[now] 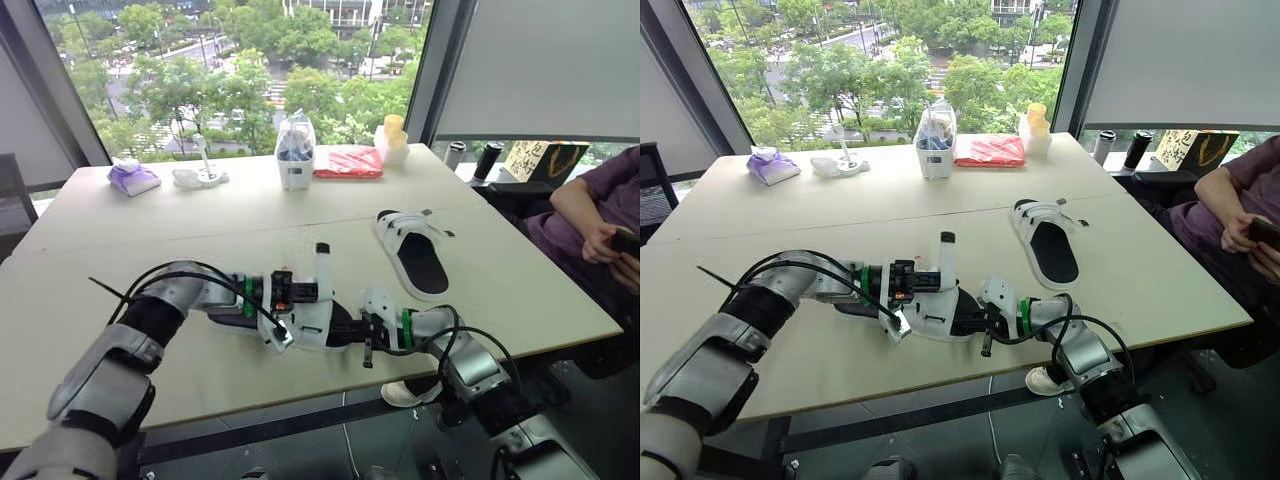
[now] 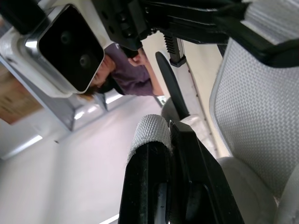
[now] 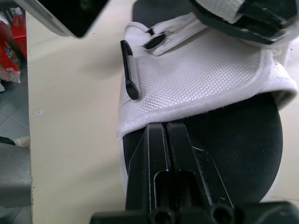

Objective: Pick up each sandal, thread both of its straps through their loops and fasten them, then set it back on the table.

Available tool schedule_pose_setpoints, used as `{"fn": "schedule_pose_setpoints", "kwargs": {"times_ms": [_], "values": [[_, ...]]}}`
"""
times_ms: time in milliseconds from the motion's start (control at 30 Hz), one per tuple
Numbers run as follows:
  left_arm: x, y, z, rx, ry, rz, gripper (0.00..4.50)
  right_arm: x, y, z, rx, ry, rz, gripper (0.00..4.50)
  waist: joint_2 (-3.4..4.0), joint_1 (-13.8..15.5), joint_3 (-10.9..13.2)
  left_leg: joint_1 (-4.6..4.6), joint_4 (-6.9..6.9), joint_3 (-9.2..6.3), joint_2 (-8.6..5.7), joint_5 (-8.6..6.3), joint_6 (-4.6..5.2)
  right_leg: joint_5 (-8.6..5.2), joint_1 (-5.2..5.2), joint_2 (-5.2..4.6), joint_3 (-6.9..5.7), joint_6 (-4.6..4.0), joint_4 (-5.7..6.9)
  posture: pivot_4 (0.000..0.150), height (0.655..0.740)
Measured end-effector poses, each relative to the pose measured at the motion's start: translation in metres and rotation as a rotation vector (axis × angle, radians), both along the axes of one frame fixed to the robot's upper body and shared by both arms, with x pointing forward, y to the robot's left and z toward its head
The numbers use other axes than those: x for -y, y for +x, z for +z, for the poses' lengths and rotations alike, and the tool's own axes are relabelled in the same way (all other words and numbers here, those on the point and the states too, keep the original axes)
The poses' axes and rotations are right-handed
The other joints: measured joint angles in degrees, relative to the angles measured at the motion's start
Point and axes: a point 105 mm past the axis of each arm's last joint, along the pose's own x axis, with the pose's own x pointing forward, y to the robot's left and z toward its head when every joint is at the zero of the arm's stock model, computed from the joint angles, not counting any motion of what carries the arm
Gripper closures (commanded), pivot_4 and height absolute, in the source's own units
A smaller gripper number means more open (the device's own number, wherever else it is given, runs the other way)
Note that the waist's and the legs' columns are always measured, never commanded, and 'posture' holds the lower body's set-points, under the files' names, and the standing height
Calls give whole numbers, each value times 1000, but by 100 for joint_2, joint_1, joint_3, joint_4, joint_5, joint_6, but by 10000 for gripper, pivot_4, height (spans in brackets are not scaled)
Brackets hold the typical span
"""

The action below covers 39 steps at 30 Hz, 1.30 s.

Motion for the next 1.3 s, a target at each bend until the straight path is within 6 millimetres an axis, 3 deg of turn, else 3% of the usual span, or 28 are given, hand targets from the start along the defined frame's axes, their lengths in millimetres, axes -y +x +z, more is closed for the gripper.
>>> {"fn": "schedule_pose_setpoints", "kwargs": {"times_ms": [200,500,600,733,833,933,1033,1100,1200,1300], "values": [[-6,-4,1,-5,-44,-39,44058,-1,-1,1,7,2,18,45000,0,19,0,0,-17,4,2,0,1,15,-14,2,0,11,5,1500,7400],[-21,-19,31,10,-196,-111,381,0,2,0,7,1,20,45000,0,29,0,1,-13,10,3,0,0,5,-13,0,3,-4,5,1500,7400],[-26,-34,26,-34,-193,-159,381,-1,3,0,6,3,22,45000,0,25,0,3,-13,13,4,0,0,6,-14,1,6,-6,5,1500,7400],[-38,-53,1,-188,-123,-184,381,-1,4,0,6,5,22,45000,1,30,-1,5,-15,17,6,0,0,6,-14,2,6,-8,5,1500,7400],[-44,-52,1,-318,-172,-132,381,-1,5,0,4,5,19,45000,-1,39,-2,6,-8,20,7,0,0,8,-12,1,6,-15,4,1500,7400],[-48,-28,23,-396,-332,2,381,0,6,-1,3,5,14,45000,-4,45,-1,3,-2,22,10,0,0,7,-14,0,5,-17,0,1500,7400],[-49,12,69,-433,-578,165,381,1,6,-1,6,4,11,45000,-6,44,-1,0,6,26,9,0,0,6,-10,-2,5,-18,-12,1500,7400],[-52,40,92,-560,-733,301,381,0,6,-1,10,7,14,45000,-5,32,-3,0,8,33,8,0,-1,7,-8,-6,5,-18,-17,1500,7400],[-54,70,86,-934,-820,472,381,-2,5,0,13,10,25,45000,-6,-3,-3,-3,5,37,7,0,-1,10,-12,-3,6,-20,-12,1500,7400],[-56,81,65,-1476,-780,570,381,-4,5,0,14,13,32,45000,-8,-25,-1,-3,-7,25,7,0,1,10,-16,7,5,-16,-5,1500,7400]]}}
